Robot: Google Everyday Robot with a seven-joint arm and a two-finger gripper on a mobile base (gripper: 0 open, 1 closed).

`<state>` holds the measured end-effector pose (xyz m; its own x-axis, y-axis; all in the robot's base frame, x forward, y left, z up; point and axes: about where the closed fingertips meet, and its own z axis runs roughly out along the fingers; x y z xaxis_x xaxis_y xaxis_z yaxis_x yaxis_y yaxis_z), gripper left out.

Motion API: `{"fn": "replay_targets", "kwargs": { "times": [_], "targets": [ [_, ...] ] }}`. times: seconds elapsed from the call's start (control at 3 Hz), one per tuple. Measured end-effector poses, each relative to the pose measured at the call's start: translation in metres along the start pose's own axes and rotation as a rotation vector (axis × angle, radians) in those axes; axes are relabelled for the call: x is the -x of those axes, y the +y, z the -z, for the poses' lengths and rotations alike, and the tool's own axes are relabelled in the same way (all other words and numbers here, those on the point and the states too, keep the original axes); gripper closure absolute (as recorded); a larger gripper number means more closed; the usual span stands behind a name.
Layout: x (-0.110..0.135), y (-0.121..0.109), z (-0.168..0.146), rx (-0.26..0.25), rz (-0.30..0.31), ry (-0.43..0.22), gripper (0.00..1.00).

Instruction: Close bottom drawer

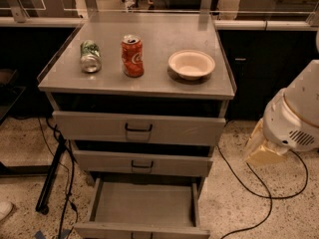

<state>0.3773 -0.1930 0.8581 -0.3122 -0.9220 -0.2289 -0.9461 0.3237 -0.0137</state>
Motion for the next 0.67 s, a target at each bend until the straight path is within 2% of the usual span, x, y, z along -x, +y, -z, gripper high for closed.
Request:
{"fn": "replay_targets", "kwargs": {
  "times": [0.33,0.67],
  "targets": [
    [-0.003,0.006,-0.010,0.013,-0.008,-0.015,1.00],
    [-0.016,0.028,-0.055,0.066,-0.067,-0.042,1.00]
  ]
}}
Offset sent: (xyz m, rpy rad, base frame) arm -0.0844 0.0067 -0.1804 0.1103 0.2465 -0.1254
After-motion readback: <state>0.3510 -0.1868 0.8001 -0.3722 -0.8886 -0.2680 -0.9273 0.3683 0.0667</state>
